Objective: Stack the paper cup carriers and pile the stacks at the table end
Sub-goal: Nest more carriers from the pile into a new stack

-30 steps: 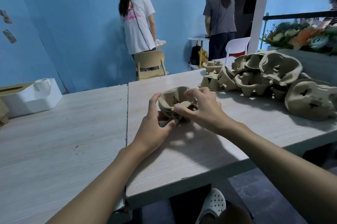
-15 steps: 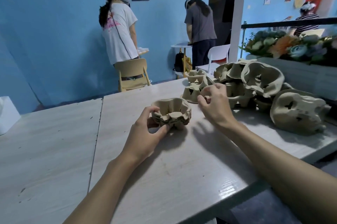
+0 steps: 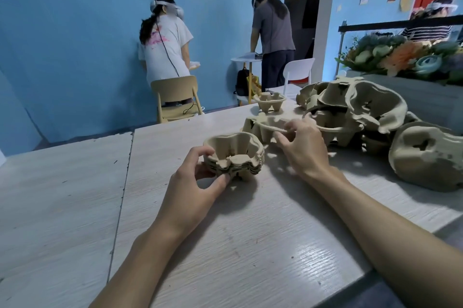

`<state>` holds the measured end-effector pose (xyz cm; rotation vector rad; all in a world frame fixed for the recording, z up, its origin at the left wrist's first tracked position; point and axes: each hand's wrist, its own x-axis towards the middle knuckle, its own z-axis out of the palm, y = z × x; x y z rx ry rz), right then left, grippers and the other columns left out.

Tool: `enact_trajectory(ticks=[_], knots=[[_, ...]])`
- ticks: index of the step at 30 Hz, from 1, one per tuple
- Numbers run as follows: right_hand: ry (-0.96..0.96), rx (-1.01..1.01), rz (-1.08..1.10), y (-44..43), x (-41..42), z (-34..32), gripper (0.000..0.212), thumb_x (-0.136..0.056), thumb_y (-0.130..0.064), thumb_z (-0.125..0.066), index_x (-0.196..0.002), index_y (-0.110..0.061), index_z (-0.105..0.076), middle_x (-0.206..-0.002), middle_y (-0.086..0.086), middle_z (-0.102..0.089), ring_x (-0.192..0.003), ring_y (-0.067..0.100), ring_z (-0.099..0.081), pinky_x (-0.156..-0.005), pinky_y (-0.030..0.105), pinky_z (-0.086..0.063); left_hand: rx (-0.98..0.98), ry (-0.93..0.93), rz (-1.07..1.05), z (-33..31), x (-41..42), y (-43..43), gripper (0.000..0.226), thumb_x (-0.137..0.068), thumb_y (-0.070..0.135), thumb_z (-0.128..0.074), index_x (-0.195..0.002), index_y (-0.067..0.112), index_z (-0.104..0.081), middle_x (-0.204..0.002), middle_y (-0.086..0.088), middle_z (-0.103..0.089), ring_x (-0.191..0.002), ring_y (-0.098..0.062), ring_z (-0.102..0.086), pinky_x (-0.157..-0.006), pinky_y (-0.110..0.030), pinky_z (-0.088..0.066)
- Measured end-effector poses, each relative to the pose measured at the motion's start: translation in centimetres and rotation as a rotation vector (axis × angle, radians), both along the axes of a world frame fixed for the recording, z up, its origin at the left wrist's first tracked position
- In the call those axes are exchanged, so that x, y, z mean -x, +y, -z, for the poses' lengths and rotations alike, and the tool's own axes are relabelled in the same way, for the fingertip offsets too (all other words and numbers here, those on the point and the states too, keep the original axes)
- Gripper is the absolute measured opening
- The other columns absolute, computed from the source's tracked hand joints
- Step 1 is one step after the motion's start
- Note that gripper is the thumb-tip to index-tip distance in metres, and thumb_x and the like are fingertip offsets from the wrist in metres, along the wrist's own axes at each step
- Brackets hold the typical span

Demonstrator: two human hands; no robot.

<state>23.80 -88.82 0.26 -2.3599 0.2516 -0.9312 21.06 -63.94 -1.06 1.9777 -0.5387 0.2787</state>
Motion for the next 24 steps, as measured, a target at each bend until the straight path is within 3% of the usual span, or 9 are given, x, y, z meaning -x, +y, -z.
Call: enact_trajectory(ticks=[3,8,14,16,19,21,24], knots=[[-0.051,0.045,-0.039,0.4,1.1,0.3,0.025,-0.089,-0.034,-0.067,-0.101,-0.012,-0.070,-0.095,0.002,-0.053,-0.090,0.023,-0.055,-0.083,0.038,-0.048,0.001,-0.003,-0.022,0.0,0.0,0.4,0.040,-0.086,0.019,-0.078,-0.109,0.042,-0.054,-0.097,0.015,-0.070,-0.094,0.001,-0.067,-0.085,-0.019,-0.052],[-0.163,0.030,-0.106,0.5,1.9,0.3,0.019,-0.082,-0.030,-0.072,-0.089,-0.013,-0.065,-0.093,0.004,-0.054,-0.086,0.021,-0.057,-0.078,0.041,-0.050,0.000,-0.005,-0.046,0.1,-0.1,0.7,0.041,-0.086,0.018,-0.078,-0.108,0.043,-0.054,-0.098,0.014,-0.071,-0.095,0.001,-0.068,-0.085,-0.021,-0.052],[0.000,0.106,-0.154,0.0,1.8,0.5,0.027,-0.073,-0.044,-0.067,-0.080,-0.020,-0.056,-0.090,-0.001,-0.054,-0.097,0.025,-0.051,-0.089,0.043,-0.044,-0.008,-0.012,-0.094,0.1,-0.5,1.1,0.040,-0.085,0.020,-0.078,-0.109,0.040,-0.054,-0.098,0.019,-0.069,-0.093,0.004,-0.066,-0.084,-0.021,-0.052],[0.060,0.126,-0.164,-0.1,1.9,0.6,0.034,-0.068,-0.053,-0.065,-0.083,-0.022,-0.060,-0.099,-0.004,-0.055,-0.113,0.024,-0.044,-0.100,0.043,-0.037,-0.002,-0.005,-0.105,0.2,-0.6,1.1,0.040,-0.085,0.019,-0.078,-0.109,0.039,-0.054,-0.097,0.017,-0.069,-0.092,0.003,-0.067,-0.085,-0.023,-0.053],[0.143,0.240,-0.155,0.0,2.1,0.8,0.037,-0.072,-0.058,-0.072,-0.097,-0.032,-0.065,-0.123,-0.013,-0.052,-0.140,0.020,-0.018,-0.113,0.049,-0.015,0.000,0.002,-0.111,0.3,-0.6,1.2,0.040,-0.085,0.018,-0.079,-0.111,0.037,-0.054,-0.097,0.016,-0.070,-0.093,0.000,-0.068,-0.087,-0.028,-0.055],[0.165,0.313,-0.180,0.4,2.2,0.8,0.043,-0.074,-0.064,-0.068,-0.105,-0.035,-0.066,-0.124,-0.015,-0.056,-0.141,0.020,-0.019,-0.113,0.049,-0.013,0.000,0.002,-0.115,0.3,-0.7,1.1,0.040,-0.085,0.019,-0.079,-0.112,0.035,-0.054,-0.098,0.015,-0.070,-0.094,-0.001,-0.068,-0.088,-0.029,-0.055],[0.122,0.360,-0.175,1.1,2.2,0.6,0.032,-0.082,-0.060,-0.063,-0.099,-0.034,-0.071,-0.104,-0.016,-0.066,-0.131,0.014,-0.032,-0.106,0.045,-0.015,-0.004,0.001,-0.123,0.3,-0.7,1.1,0.041,-0.085,0.019,-0.079,-0.113,0.034,-0.054,-0.097,0.013,-0.070,-0.094,-0.003,-0.068,-0.088,-0.031,-0.056]])
